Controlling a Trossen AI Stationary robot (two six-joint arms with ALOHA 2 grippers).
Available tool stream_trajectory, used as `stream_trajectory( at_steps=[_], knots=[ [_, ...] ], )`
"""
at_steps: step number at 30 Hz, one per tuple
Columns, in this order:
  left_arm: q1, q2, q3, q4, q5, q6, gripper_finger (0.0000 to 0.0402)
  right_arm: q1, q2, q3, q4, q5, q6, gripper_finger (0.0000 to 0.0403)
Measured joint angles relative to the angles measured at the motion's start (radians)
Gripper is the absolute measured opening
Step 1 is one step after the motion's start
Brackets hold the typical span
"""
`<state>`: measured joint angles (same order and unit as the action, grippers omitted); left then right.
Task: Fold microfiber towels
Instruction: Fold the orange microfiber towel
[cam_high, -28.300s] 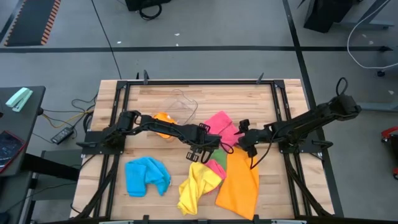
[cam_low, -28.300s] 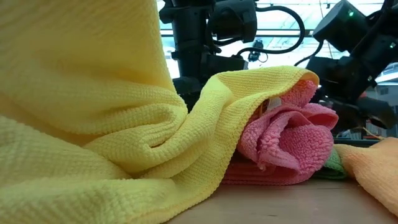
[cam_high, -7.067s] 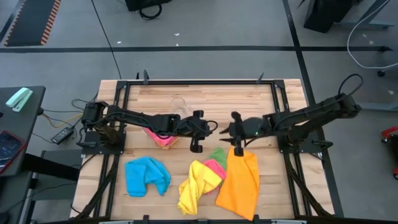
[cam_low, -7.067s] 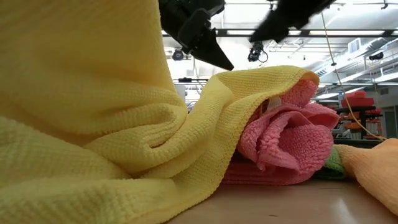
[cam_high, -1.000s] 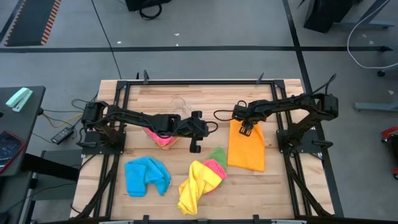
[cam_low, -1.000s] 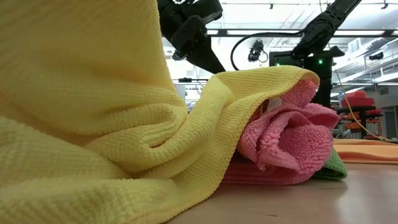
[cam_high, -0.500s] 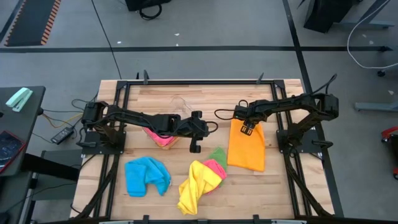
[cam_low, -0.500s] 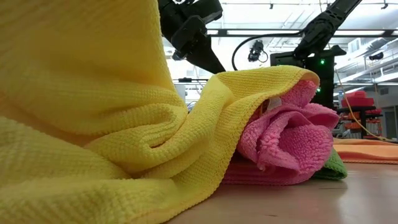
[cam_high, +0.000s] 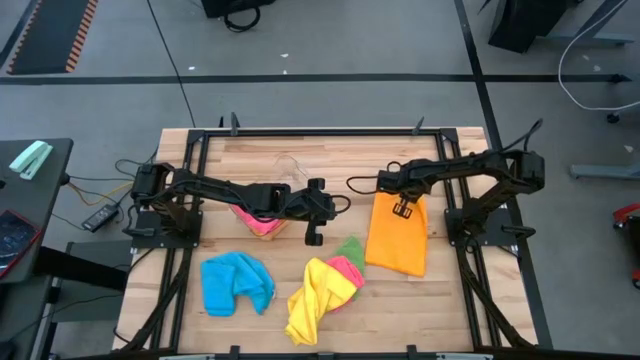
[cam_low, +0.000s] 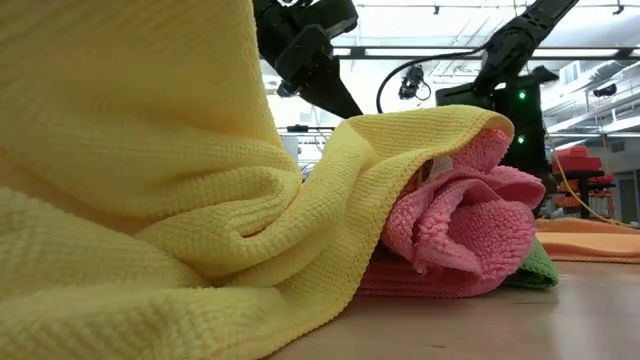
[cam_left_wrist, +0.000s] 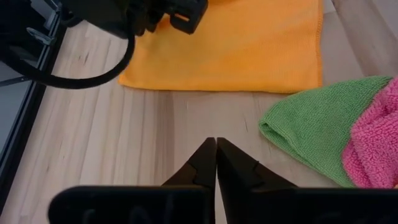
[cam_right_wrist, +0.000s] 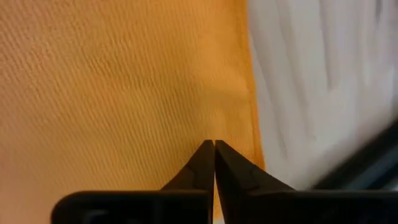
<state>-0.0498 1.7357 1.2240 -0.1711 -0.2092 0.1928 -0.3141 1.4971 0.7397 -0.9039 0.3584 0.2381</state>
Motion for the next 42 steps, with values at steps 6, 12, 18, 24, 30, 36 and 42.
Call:
stream_trajectory(
  at_steps=[6, 12, 18, 24, 30, 36, 42],
  knots=[
    [0.000, 0.000, 0.000, 0.000, 0.000, 0.000, 0.0021, 0.000, 0.000, 0.050, -0.141, -0.010, 0.088, 0.0008],
    [0.000, 0.000, 0.000, 0.000, 0.000, -0.006, 0.0029, -0.001, 0.000, 0.050, -0.150, -0.033, 0.098, 0.0035],
    [0.000, 0.000, 0.000, -0.001, 0.000, -0.006, 0.0022, -0.027, 0.000, 0.050, -0.265, -0.057, 0.162, 0.0108],
    [0.000, 0.000, 0.000, -0.001, 0.000, -0.007, 0.0017, -0.061, 0.000, 0.059, -0.403, -0.062, 0.206, 0.0149],
    [0.000, 0.000, 0.000, -0.001, 0.000, -0.007, 0.0027, -0.006, 0.000, 0.124, -0.405, -0.070, 0.203, 0.0156],
    [0.000, 0.000, 0.000, -0.008, 0.000, -0.008, 0.0026, 0.071, 0.000, 0.190, -0.409, -0.051, 0.188, 0.0156],
    [0.000, 0.000, 0.000, -0.034, 0.000, -0.048, 0.0017, 0.188, 0.000, 0.156, -0.244, -0.085, 0.086, 0.0156]
  ],
)
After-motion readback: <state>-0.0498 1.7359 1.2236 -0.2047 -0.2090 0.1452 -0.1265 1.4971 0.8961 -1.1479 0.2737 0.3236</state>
